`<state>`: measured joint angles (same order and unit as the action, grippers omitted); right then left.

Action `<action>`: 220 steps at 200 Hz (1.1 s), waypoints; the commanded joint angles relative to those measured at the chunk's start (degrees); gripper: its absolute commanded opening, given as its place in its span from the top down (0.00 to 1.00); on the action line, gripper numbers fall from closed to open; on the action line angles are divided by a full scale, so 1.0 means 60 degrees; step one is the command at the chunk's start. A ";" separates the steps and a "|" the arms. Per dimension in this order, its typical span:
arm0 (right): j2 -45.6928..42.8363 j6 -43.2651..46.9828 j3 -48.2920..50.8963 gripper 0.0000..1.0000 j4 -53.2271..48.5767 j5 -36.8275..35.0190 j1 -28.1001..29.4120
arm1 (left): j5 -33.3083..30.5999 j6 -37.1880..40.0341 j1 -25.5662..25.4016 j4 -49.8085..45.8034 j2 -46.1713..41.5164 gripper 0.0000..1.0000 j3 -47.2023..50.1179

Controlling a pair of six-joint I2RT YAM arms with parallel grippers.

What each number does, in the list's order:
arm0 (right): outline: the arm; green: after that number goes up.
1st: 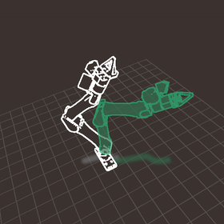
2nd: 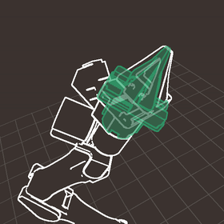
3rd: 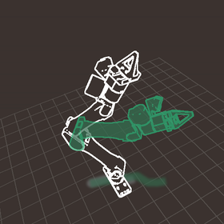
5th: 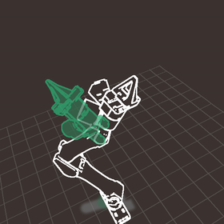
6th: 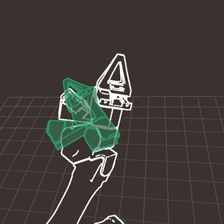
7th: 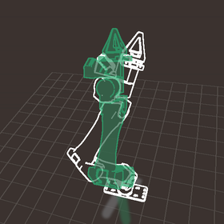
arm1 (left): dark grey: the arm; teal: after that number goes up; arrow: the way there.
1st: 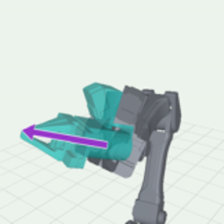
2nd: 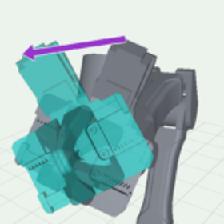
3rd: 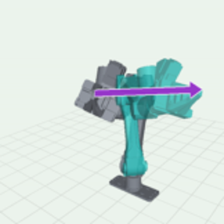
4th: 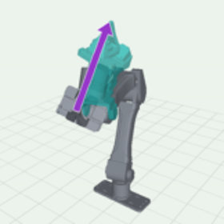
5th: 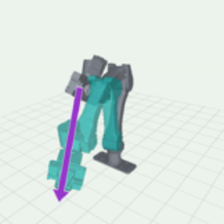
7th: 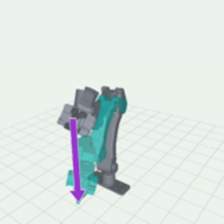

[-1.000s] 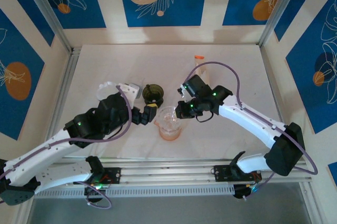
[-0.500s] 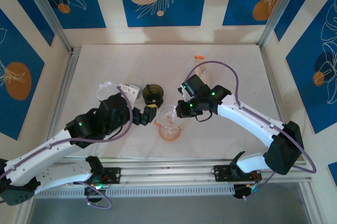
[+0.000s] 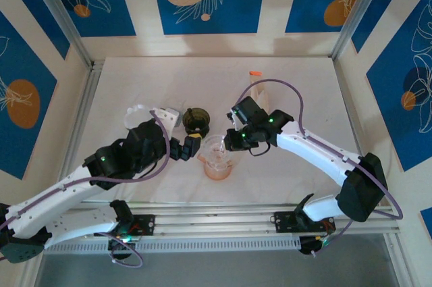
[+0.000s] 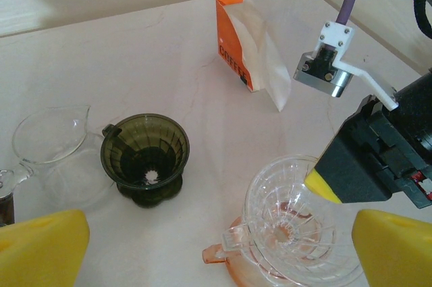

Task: Place the coffee filter in the dripper

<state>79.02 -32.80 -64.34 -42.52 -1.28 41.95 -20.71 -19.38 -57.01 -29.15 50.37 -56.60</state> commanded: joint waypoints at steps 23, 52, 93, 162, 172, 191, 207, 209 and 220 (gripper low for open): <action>-0.0073 -0.0108 0.0193 0.57 0.0036 0.0043 -0.0049 | -0.0140 0.0007 0.0039 0.0035 -0.0016 0.00 0.0035; -0.0284 -0.0158 0.0220 0.43 0.0100 -0.0050 -0.0064 | -0.0070 -0.0008 0.0039 0.0064 -0.0017 0.00 0.0044; -0.1033 -0.0297 0.0219 0.39 0.0063 -0.0753 -0.0360 | 0.0124 -0.0008 0.0039 0.0191 -0.0016 0.00 0.0094; -0.1591 0.0073 0.0102 0.40 0.0348 -0.1335 -0.2364 | 0.0270 -0.0037 0.0061 0.0232 0.0214 0.00 0.0073; -0.1425 0.0185 0.0007 0.41 0.0417 -0.1446 -0.2681 | 0.0300 -0.0052 0.0055 0.0252 0.0255 0.00 0.0066; -0.1078 0.0286 -0.0161 0.45 0.0682 -0.1414 -0.3348 | 0.0353 -0.0055 0.0055 0.0286 0.0282 0.00 0.0101; -0.0819 0.0259 -0.0231 0.49 0.1043 -0.1442 -0.3829 | 0.0357 -0.0123 0.0054 0.0288 0.0297 0.01 0.0124; -0.0777 0.0264 -0.0233 0.49 0.1090 -0.1442 -0.3883 | 0.0356 -0.0125 0.0054 0.0288 0.0304 0.01 0.0133; -0.0486 0.0299 -0.0388 0.50 0.1259 -0.1549 -0.4165 | 0.0358 -0.0157 0.0054 0.0334 0.0306 0.01 0.0158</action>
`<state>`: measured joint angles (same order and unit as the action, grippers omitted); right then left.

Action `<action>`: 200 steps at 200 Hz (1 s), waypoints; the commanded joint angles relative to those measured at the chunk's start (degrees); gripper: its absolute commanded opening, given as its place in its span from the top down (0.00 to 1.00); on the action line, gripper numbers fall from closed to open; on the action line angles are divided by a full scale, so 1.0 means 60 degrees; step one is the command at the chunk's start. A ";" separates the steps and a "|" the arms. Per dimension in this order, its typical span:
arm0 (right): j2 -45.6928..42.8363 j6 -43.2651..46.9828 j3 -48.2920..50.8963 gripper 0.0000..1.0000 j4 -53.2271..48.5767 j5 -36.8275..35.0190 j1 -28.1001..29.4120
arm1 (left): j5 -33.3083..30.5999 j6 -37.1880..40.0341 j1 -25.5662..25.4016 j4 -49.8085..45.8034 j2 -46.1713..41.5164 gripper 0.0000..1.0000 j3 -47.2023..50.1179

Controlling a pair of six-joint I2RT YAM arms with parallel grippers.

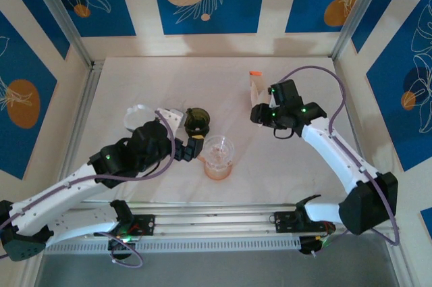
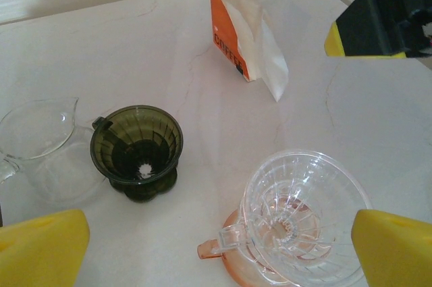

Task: Place the coffee filter in the dripper

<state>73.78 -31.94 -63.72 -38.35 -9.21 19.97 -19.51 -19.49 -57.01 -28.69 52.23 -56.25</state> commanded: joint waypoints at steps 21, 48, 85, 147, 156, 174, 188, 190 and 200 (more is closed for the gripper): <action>0.1181 0.0418 -0.1050 0.55 0.0636 -0.0636 -0.0832 | 0.0163 -0.0194 0.0054 0.0373 -0.0031 0.02 0.0182; 0.2496 0.0899 -0.1935 0.64 0.0642 -0.1051 -0.0987 | 0.0453 -0.0194 0.0072 0.0459 0.0084 0.05 0.0155; 0.4141 0.1261 -0.3065 0.70 0.0407 -0.1350 -0.1029 | 0.0534 -0.0151 0.0069 0.0227 0.0382 0.06 0.0045; 0.4261 0.1303 -0.2339 0.62 0.0931 -0.1440 -0.0773 | 0.0438 -0.0046 0.0109 0.0225 0.0465 0.05 0.0038; 0.4199 0.1324 -0.2154 0.62 0.1063 -0.1469 -0.0753 | 0.0439 -0.0023 0.0121 0.0228 0.0475 0.05 0.0041; 0.4181 0.1325 -0.1959 0.63 0.1157 -0.1470 -0.0751 | 0.0457 -0.0019 0.0142 0.0289 0.0501 0.05 0.0040; 0.4267 0.1343 -0.1848 0.64 0.1214 -0.1464 -0.0752 | 0.0463 -0.0030 0.0156 0.0299 0.0518 0.05 0.0030; 0.4288 0.1341 -0.1828 0.64 0.1230 -0.1463 -0.0757 | 0.0478 -0.0025 0.0157 0.0306 0.0523 0.05 0.0037; 0.4354 0.1346 -0.1749 0.64 0.1316 -0.1454 -0.0756 | 0.0481 -0.0037 0.0157 0.0316 0.0525 0.05 0.0035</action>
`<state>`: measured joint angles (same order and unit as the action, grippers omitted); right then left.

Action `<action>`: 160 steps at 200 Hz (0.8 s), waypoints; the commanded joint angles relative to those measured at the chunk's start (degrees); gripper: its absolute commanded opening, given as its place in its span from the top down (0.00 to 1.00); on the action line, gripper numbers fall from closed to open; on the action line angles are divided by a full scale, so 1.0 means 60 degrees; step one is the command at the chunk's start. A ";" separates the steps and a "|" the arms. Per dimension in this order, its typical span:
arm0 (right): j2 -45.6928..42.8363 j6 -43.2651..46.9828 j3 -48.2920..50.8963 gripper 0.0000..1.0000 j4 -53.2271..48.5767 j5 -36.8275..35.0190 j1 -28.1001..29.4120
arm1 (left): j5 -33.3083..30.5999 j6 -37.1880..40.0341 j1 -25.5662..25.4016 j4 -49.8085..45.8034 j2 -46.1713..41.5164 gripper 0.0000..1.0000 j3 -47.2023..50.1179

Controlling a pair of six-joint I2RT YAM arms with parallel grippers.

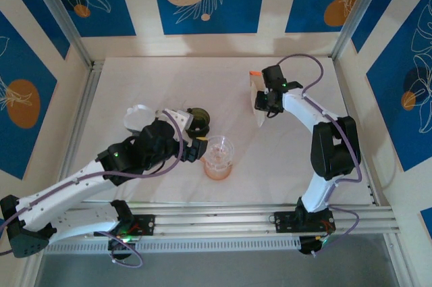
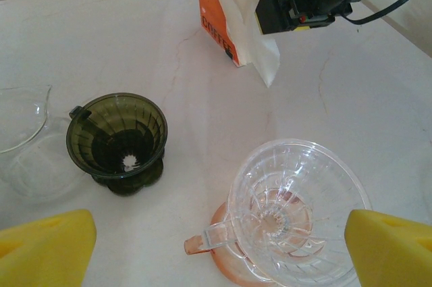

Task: Place the coffee filter in the dripper

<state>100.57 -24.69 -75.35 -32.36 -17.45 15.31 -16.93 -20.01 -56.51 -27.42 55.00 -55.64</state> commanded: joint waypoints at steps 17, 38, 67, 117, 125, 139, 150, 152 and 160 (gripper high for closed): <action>0.0007 0.0173 0.0222 0.68 0.0414 -0.0100 0.0017 | 0.0041 0.0040 0.0087 0.0081 0.0105 0.05 -0.0069; 0.0119 0.0260 0.0212 0.72 0.0519 -0.0241 0.0025 | 0.0065 0.0028 0.0095 0.0016 0.0106 0.05 -0.0126; 0.0263 0.0348 0.0195 0.77 0.0536 -0.0251 0.0018 | 0.0067 0.0010 0.0102 0.0005 0.0076 0.05 -0.0167; 0.0247 0.0310 0.0347 0.90 0.0603 -0.0541 0.0097 | 0.0128 -0.0081 0.0102 0.0001 0.0120 0.05 -0.0146; 0.0087 0.0335 0.0436 0.92 0.0659 -0.0548 0.0108 | 0.0152 -0.0078 0.0108 0.0014 0.0105 0.05 -0.0146; -0.0199 0.0335 0.0563 0.96 0.0680 -0.0628 0.0126 | 0.0238 -0.0078 0.0114 0.0059 0.0062 0.05 -0.0116; -0.0375 0.0295 0.0681 1.00 0.0679 -0.0677 0.0147 | 0.0344 -0.0063 0.0112 0.0138 0.0092 0.05 -0.0088; -0.0412 0.0292 0.0709 1.00 0.0684 -0.0698 0.0144 | 0.0356 -0.0063 0.0116 0.0144 0.0091 0.04 -0.0088; -0.0535 0.0276 0.0822 1.00 0.0687 -0.0734 0.0150 | 0.0386 -0.0065 0.0114 0.0172 0.0114 0.04 -0.0066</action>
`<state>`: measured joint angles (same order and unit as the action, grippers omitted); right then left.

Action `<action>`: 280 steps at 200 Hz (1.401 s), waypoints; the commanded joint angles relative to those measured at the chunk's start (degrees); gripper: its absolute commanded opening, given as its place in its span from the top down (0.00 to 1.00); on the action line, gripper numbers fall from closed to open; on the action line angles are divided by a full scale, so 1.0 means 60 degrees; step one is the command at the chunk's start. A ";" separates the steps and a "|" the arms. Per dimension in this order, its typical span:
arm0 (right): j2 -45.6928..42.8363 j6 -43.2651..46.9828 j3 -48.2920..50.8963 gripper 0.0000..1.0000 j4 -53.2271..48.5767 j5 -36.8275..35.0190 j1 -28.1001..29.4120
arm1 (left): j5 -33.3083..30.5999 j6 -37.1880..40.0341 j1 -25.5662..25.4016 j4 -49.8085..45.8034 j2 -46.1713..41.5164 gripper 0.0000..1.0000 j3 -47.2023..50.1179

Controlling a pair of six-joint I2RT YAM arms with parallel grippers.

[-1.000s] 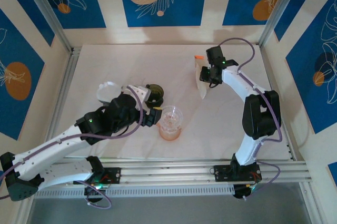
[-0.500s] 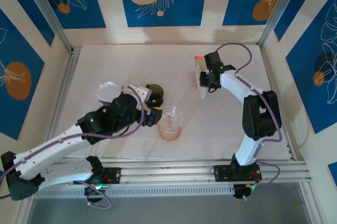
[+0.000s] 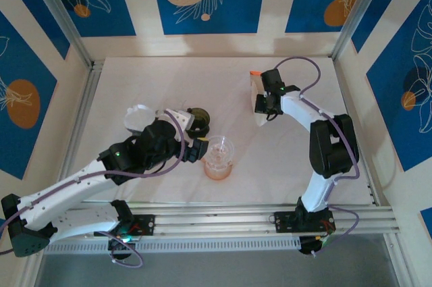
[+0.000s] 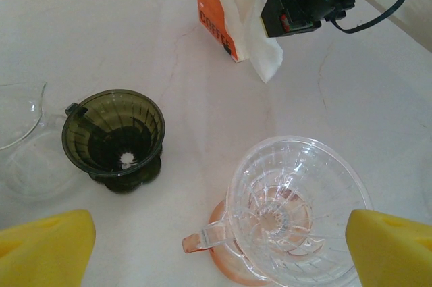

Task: Place the coffee filter in the dripper

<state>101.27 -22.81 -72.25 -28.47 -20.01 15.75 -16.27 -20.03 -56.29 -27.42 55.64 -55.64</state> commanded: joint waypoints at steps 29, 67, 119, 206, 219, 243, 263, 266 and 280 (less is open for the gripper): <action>-0.1168 -0.0137 0.0647 1.00 -0.0134 -0.0476 0.0108 | 0.0259 -0.0074 0.0080 0.0199 0.0053 0.04 -0.0047; -0.2275 -0.0425 0.1249 1.00 -0.0536 -0.0536 0.0162 | 0.0759 0.0097 0.0071 0.0262 0.0017 0.04 -0.0144; -0.4515 -0.0822 0.1901 1.00 -0.2030 -0.0382 0.0578 | 0.1462 0.0332 0.0067 0.0414 0.0129 0.07 -0.0239; -0.5791 -0.1151 -0.1888 1.00 -0.6374 0.3446 0.3044 | 0.0440 0.0761 0.0077 -0.0289 -0.0316 0.07 -0.0497; -0.5267 -0.1343 -0.2678 1.00 -0.7049 0.3958 0.3541 | 0.0382 0.0764 0.0080 -0.0336 -0.0366 0.07 -0.0479; -0.4515 -0.2073 -0.3212 1.00 -0.7586 0.5208 0.4007 | 0.0296 0.0704 0.0080 -0.0481 -0.0383 0.07 -0.0512; -0.3998 -0.2557 -0.3365 1.00 -0.8002 0.5575 0.4226 | 0.0288 0.0650 0.0080 -0.0572 -0.0439 0.08 -0.0485; -0.3918 -0.2604 -0.3392 1.00 -0.8078 0.5615 0.4243 | 0.0267 0.0626 0.0080 -0.0597 -0.0451 0.08 -0.0471; -0.3591 -0.2795 -0.3521 1.00 -0.8385 0.5553 0.4283 | 0.0186 0.0518 0.0108 -0.0697 -0.0481 0.10 -0.0462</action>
<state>77.23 -35.31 -91.15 -71.42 8.43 40.75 -13.56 -16.36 -56.27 -29.61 53.95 -56.97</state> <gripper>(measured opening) 0.060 0.912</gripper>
